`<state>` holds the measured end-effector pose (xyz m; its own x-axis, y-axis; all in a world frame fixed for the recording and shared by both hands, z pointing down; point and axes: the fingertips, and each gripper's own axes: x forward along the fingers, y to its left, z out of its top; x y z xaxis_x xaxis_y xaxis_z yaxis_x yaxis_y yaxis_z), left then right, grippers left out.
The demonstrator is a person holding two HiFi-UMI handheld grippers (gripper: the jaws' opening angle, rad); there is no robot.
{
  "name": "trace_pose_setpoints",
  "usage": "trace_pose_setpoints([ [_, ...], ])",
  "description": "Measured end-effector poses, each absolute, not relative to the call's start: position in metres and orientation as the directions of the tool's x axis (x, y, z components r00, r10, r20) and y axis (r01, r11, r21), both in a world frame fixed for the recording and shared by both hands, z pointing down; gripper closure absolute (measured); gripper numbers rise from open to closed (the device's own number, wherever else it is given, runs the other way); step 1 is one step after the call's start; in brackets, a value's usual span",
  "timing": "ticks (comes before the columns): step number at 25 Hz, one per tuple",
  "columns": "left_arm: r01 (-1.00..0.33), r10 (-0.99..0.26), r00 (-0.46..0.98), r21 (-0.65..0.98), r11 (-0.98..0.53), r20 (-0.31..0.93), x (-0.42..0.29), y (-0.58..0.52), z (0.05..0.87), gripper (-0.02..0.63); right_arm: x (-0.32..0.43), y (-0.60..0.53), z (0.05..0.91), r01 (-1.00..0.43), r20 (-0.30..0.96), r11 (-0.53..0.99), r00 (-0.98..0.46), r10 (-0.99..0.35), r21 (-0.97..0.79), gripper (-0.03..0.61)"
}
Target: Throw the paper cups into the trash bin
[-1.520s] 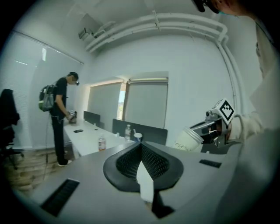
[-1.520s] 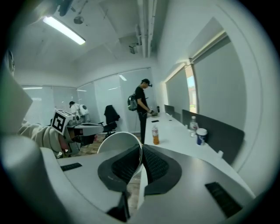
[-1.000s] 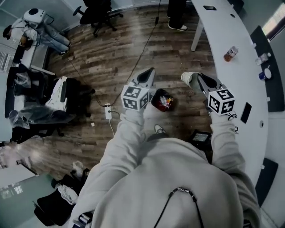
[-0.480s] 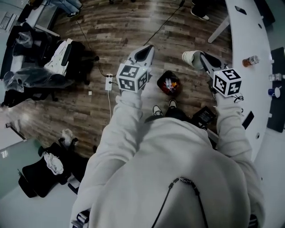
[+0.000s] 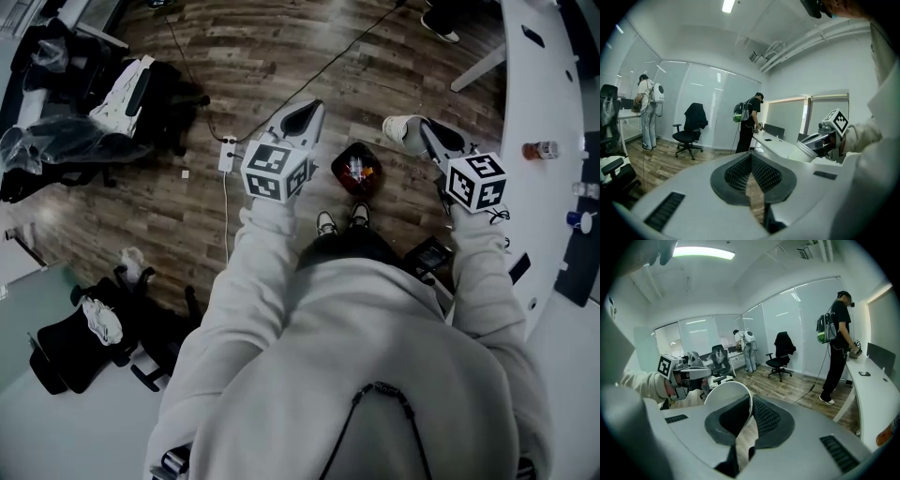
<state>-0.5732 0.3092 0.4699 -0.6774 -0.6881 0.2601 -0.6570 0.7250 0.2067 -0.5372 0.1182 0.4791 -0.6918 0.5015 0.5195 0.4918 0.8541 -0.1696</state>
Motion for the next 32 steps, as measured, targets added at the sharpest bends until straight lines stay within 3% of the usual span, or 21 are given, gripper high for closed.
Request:
trace_pose_setpoints([
  [19,-0.640,-0.691,-0.631,0.266,0.721,0.353,-0.577,0.289,0.532,0.615,-0.553,0.116,0.537,0.493,0.574,0.841,-0.632,0.521,-0.222,0.537],
  [32,-0.606,-0.667,-0.589,0.296,0.738,0.457,-0.568,0.288,0.608,0.615,-0.532,0.114,0.633,0.525,0.660,0.793,-0.482,0.576,-0.309,0.535],
])
